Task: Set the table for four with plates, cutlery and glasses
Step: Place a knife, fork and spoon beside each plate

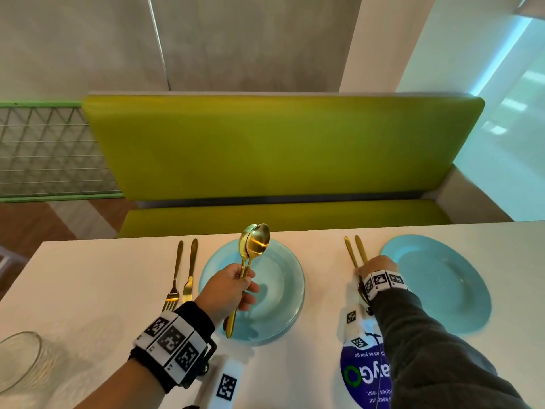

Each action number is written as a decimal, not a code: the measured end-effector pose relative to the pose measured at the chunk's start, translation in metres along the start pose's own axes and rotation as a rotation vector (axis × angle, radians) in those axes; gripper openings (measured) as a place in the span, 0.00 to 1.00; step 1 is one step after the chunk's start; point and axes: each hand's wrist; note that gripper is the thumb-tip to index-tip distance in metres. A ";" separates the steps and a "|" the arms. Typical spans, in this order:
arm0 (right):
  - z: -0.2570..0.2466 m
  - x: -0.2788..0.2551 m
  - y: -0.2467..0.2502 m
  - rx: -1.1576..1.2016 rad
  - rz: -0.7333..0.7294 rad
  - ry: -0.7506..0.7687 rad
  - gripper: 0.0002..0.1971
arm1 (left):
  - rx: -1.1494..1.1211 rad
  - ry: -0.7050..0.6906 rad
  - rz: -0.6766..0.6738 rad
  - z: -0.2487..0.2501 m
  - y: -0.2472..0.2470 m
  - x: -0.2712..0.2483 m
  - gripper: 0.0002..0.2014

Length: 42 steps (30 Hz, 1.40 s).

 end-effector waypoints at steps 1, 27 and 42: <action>0.000 -0.001 0.002 0.010 -0.003 0.003 0.13 | 0.000 0.001 0.002 0.000 0.000 0.000 0.10; -0.053 -0.142 -0.016 -0.672 -0.194 1.017 0.14 | -0.072 -0.030 0.041 0.011 -0.018 -0.016 0.08; -0.045 -0.057 -0.020 0.242 -0.434 0.104 0.08 | -0.021 -0.052 0.037 -0.005 0.010 -0.021 0.09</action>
Point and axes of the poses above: each hand's wrist, its own x-axis towards the middle knuckle, its own y-axis out of the back of the hand, z = x × y, and after that the axes turned 12 degrees about -z, right-handed
